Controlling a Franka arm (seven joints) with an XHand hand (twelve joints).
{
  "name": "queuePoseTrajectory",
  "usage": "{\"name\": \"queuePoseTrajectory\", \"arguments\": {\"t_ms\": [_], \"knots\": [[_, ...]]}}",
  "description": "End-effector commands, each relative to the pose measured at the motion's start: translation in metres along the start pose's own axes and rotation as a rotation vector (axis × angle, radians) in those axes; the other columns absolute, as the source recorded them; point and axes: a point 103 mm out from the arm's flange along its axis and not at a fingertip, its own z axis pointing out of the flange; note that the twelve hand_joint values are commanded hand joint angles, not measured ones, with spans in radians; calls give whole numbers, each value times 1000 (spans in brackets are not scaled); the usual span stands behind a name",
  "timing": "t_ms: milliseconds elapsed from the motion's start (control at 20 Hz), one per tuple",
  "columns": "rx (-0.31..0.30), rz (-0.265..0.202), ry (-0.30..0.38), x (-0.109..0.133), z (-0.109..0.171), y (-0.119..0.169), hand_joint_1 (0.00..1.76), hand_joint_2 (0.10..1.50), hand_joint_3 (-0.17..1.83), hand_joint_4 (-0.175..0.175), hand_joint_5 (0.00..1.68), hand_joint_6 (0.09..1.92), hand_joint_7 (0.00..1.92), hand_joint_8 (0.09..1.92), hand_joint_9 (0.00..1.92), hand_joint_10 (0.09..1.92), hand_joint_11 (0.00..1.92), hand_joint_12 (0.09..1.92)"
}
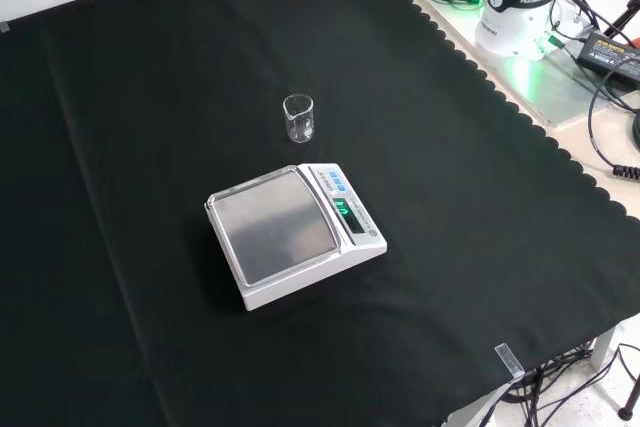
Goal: Pick up the beaker.
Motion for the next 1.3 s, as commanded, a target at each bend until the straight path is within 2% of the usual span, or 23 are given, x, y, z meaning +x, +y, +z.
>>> {"name": "queuePoseTrajectory", "arguments": {"t_ms": [50,100,200,350,500,650,1050,1300], "knots": [[-182,64,-56,6,35,5,21,903,231,11,211,87,140,484,183,714,50,1495],[-187,79,-37,6,42,7,45,904,225,3,248,87,136,601,203,792,77,1516],[-200,111,-9,3,56,10,113,904,217,-8,303,87,146,724,239,860,115,1535],[-226,142,6,3,78,16,202,903,212,-18,345,87,155,775,259,880,133,1539],[-226,145,-4,4,100,24,252,901,208,-22,367,87,156,790,262,883,135,1539],[-189,131,-37,8,122,33,272,901,206,-24,375,87,155,797,263,884,135,1539],[-94,105,-23,16,174,55,288,902,204,-27,389,87,161,809,264,886,130,1541],[-43,103,14,16,205,64,289,902,203,-27,393,87,162,815,265,887,128,1542]]}}
